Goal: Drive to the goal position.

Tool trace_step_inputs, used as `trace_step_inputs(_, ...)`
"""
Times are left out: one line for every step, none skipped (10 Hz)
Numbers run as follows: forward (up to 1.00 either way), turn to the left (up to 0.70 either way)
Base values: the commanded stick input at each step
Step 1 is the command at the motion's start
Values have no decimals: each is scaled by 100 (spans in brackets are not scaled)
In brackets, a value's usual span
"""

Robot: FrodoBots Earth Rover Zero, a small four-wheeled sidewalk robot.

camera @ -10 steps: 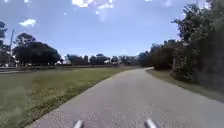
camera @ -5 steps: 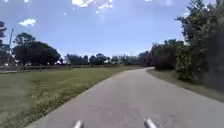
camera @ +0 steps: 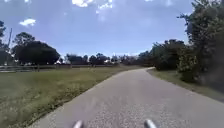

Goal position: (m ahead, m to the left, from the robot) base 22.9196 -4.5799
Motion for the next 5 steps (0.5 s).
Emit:
trace_step_inputs(50,0)
trace_step_inputs(50,0)
trace_step_inputs(50,0)
trace_step_inputs(50,0)
trace_step_inputs(50,-12)
